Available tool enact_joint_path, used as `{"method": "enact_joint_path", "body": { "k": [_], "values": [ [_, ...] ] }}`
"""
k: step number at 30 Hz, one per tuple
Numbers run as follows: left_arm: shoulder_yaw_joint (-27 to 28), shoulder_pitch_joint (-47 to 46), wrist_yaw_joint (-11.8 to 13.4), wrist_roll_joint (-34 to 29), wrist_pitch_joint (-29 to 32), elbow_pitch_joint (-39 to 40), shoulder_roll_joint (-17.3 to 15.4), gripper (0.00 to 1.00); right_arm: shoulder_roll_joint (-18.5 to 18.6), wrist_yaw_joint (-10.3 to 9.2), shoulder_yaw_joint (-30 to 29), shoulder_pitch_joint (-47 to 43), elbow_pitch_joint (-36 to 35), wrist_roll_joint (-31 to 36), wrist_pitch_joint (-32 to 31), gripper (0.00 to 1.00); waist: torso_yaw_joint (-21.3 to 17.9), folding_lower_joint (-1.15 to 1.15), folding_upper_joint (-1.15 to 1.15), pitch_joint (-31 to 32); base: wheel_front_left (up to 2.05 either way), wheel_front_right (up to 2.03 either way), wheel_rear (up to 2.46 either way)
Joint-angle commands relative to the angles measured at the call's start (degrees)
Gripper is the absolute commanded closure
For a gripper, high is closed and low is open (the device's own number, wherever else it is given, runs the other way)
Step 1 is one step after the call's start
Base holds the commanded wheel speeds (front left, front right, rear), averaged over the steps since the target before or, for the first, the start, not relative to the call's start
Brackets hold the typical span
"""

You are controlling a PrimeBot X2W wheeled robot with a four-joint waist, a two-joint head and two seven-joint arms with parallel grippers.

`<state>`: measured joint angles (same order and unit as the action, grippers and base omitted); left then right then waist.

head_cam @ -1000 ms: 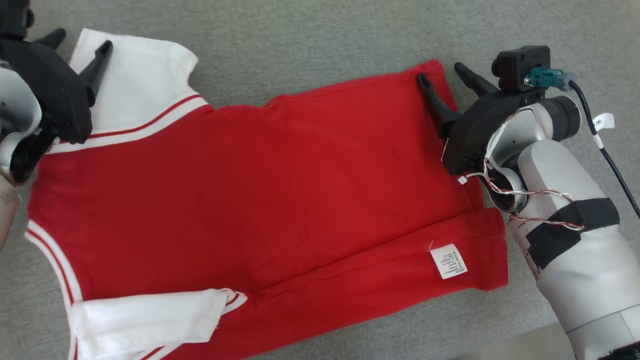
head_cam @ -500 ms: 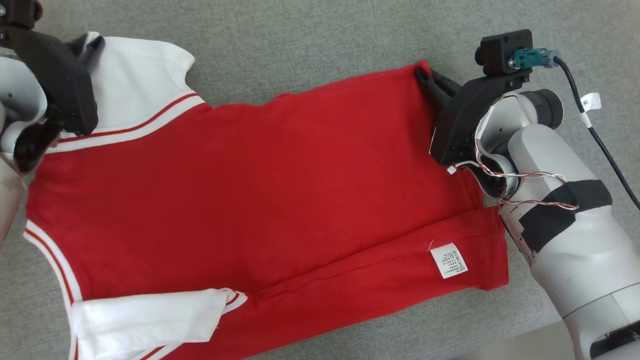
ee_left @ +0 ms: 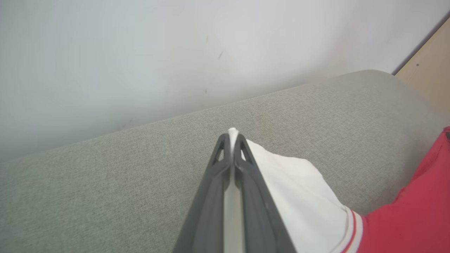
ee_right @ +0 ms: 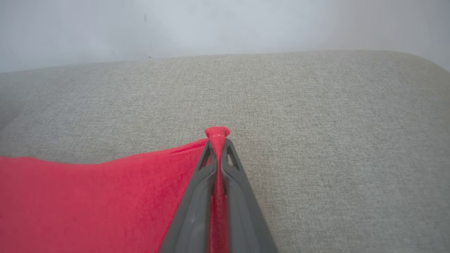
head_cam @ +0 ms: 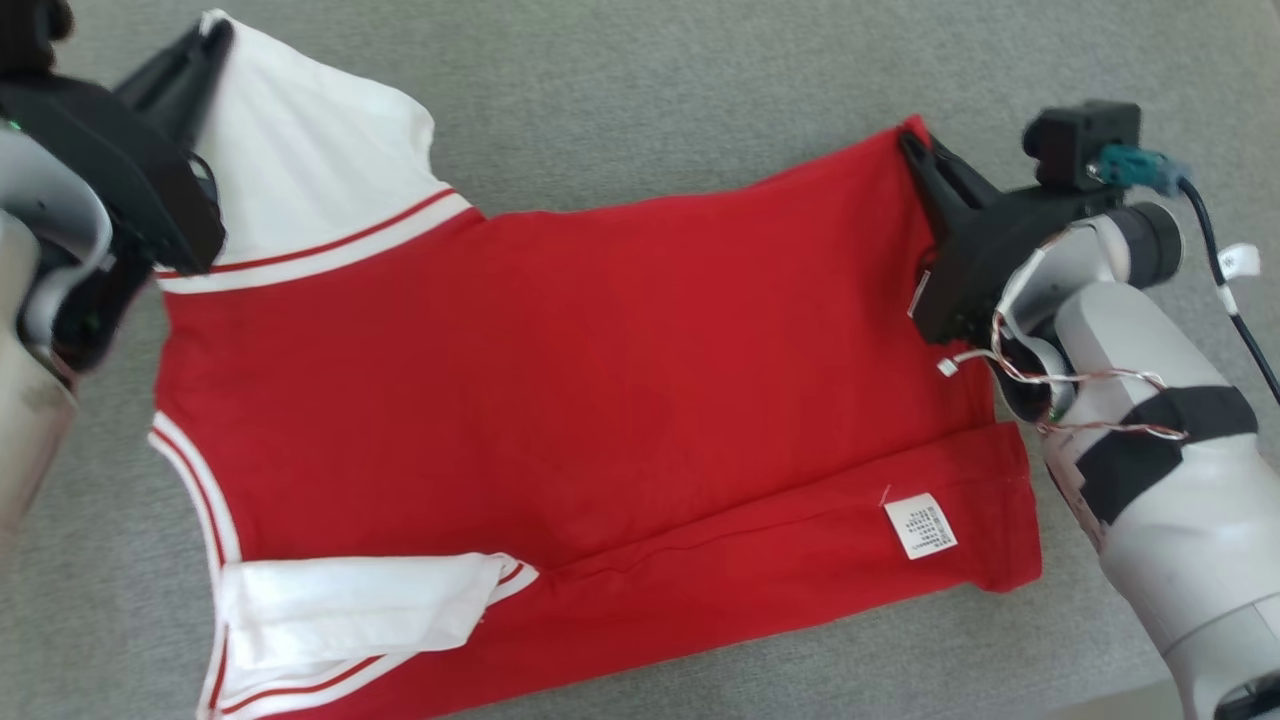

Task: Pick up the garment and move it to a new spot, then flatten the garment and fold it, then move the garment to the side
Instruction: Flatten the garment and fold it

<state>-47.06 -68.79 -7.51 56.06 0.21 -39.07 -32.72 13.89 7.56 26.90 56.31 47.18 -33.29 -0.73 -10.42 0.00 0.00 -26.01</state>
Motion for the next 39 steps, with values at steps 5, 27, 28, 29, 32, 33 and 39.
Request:
{"method": "enact_joint_path", "body": {
  "k": [5, 27, 28, 29, 32, 33, 39],
  "values": [
    [0.48, 5.85, 0.20, 1.96, -4.68, 6.84, -1.47, 1.00, 2.13, -0.16, 0.30, -3.35, -0.50, 0.43, 4.99, 1.00, 2.93, 0.00, 0.00, 2.59, 0.00, 0.00, 0.00],
    [6.94, 43.44, 17.85, 2.81, -15.42, 45.35, -6.55, 1.00, 4.18, -0.16, -8.58, -22.67, -8.01, 5.54, 15.80, 1.00, 7.64, 0.00, 0.00, 9.09, 0.00, 0.00, 0.00],
    [7.69, 44.95, 18.14, 2.89, -15.45, 45.96, -6.11, 1.00, 3.94, -0.16, -9.35, -23.83, -9.05, 5.94, 15.89, 1.00, 7.67, 0.00, 0.00, 9.34, 0.00, 0.00, 0.00],
    [8.57, 46.35, 18.40, 2.89, -15.46, 46.52, -5.67, 1.00, 3.73, -0.16, -10.12, -25.03, -10.17, 6.26, 15.88, 1.00, 7.68, 0.00, 0.00, 9.50, 0.00, 0.00, 0.00],
    [10.14, 49.33, 18.54, 2.51, -15.44, 46.92, -4.66, 1.00, 3.38, -0.16, -11.68, -27.74, -12.20, 6.90, 15.95, 1.00, 7.85, 0.00, 0.00, 9.92, 0.00, 0.00, 0.00],
    [10.91, 50.68, 18.41, 2.13, -15.44, 46.92, -4.22, 1.00, 3.10, -0.16, -12.44, -28.98, -13.13, 7.03, 15.95, 1.00, 7.86, 0.00, 0.00, 10.05, 0.00, 0.00, 0.00],
    [14.81, 56.79, 16.98, 0.23, -15.39, 45.60, -0.56, 0.40, 1.94, -0.16, -16.31, -35.82, -18.53, 7.23, 15.98, 0.10, 8.27, 0.00, 0.00, 10.88, 0.00, 0.00, 0.00]
  ]
}}
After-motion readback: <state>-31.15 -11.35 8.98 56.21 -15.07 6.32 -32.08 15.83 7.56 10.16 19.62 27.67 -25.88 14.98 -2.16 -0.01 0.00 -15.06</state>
